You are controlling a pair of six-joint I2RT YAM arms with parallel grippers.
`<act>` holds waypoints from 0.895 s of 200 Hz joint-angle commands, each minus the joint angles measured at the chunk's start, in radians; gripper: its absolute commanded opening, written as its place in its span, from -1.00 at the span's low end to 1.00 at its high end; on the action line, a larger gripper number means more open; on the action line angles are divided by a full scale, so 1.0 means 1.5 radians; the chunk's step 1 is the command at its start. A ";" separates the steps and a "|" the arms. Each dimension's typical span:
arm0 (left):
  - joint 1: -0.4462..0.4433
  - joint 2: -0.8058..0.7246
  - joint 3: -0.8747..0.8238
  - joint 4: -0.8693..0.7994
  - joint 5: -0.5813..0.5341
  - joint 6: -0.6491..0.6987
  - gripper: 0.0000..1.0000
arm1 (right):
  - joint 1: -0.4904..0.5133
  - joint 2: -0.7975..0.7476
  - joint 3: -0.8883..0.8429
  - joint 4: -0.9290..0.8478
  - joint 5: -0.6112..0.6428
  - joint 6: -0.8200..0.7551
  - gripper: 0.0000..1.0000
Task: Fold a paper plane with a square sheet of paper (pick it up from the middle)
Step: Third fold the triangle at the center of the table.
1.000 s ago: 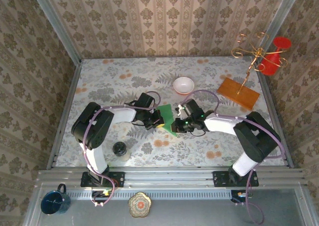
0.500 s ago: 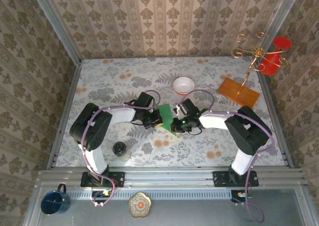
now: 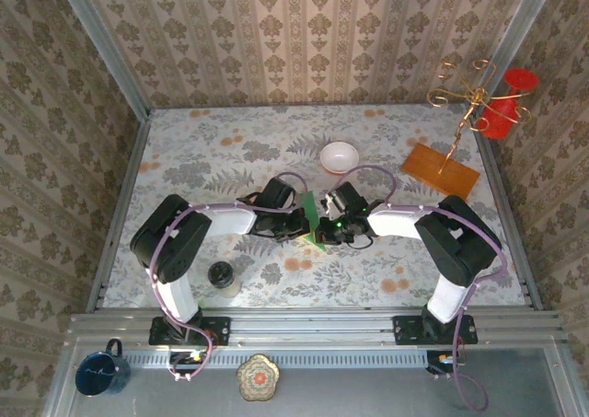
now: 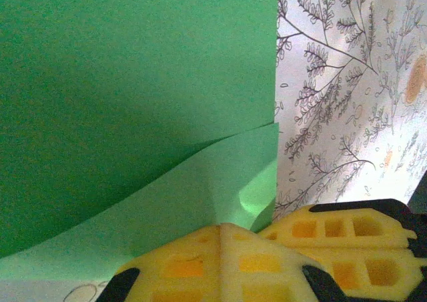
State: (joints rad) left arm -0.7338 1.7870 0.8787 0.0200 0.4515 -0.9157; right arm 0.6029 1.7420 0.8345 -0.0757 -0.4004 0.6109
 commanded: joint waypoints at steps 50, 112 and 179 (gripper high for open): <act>-0.011 0.023 -0.038 0.033 -0.032 -0.005 -0.90 | 0.009 0.033 -0.011 -0.079 0.051 0.017 -0.90; 0.049 0.006 -0.088 0.059 -0.052 0.037 -0.90 | 0.006 0.048 -0.026 -0.140 0.100 0.023 -0.91; 0.172 -0.015 -0.074 -0.020 -0.049 0.117 -0.90 | 0.007 0.045 -0.039 -0.154 0.116 0.031 -0.92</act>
State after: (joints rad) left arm -0.5529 1.7641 0.7609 0.1577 0.5209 -0.8360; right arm 0.6067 1.7439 0.8391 -0.1032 -0.3702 0.6418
